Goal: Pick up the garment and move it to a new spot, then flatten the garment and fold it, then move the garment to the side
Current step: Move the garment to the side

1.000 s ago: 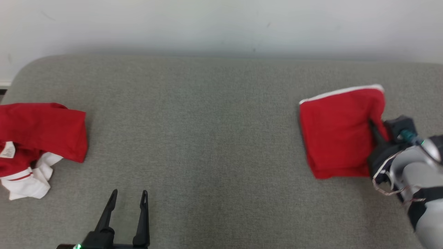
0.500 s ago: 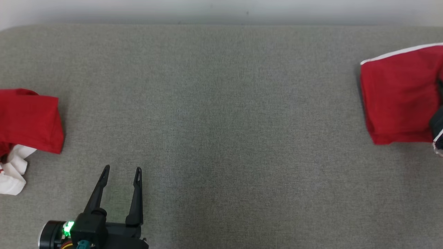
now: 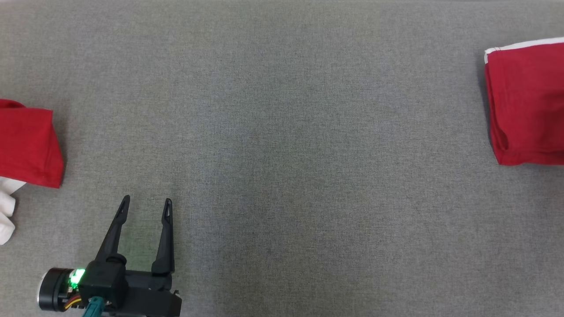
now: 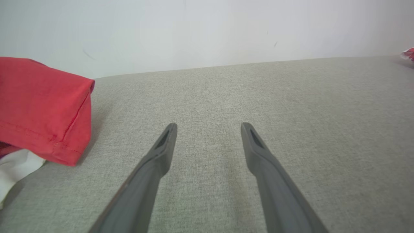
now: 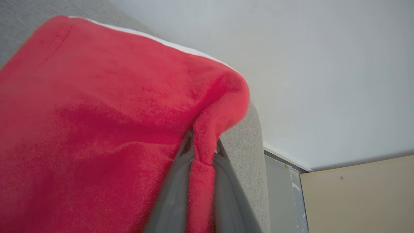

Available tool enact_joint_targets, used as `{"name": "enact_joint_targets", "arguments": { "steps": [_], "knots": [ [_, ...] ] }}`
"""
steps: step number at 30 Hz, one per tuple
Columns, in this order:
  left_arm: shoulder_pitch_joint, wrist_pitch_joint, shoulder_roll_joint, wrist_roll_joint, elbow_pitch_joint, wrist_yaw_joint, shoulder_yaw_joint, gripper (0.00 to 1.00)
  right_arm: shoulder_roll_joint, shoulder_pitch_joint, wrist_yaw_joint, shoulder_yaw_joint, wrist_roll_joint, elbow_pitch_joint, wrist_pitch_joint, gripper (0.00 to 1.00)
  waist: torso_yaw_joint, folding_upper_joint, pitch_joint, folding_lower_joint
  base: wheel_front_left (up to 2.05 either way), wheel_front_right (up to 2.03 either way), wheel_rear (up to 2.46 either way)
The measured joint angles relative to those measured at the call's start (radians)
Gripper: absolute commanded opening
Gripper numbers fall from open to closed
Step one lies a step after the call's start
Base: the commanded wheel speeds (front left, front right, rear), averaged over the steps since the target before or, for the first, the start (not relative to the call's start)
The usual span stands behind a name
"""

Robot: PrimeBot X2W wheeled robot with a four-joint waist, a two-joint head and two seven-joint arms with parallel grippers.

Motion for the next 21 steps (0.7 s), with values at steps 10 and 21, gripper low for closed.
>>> {"name": "enact_joint_targets", "arguments": {
  "steps": [10,21],
  "knots": [
    [0.001,0.0,-0.007,-0.005,0.004,0.001,0.018,1.0,-0.019,-0.011,0.0,-0.101,-0.008,0.004,-0.028,1.0,-0.002,0.0,-0.027,0.0,0.0,0.0,0.0],
    [0.088,0.0,-0.021,-0.025,0.026,0.013,0.04,1.0,0.115,0.243,0.0,-0.355,0.054,-0.321,-0.05,1.0,-0.007,-0.0002,-0.154,-0.0002,0.0,0.0,0.0]
  ]
}}
